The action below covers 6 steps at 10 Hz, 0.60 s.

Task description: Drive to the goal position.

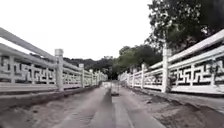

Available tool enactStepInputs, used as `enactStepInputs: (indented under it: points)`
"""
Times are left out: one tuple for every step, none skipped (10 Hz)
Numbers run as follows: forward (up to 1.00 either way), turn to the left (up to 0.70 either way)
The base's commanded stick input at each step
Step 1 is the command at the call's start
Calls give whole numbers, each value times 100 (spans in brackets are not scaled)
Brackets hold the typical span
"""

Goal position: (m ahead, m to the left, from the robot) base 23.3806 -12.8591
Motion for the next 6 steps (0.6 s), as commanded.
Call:
enactStepInputs:
  points:
    - [42, 3]
    - [42, 3]
    - [49, 2]
    - [66, 1]
    - [66, 1]
    - [66, 1]
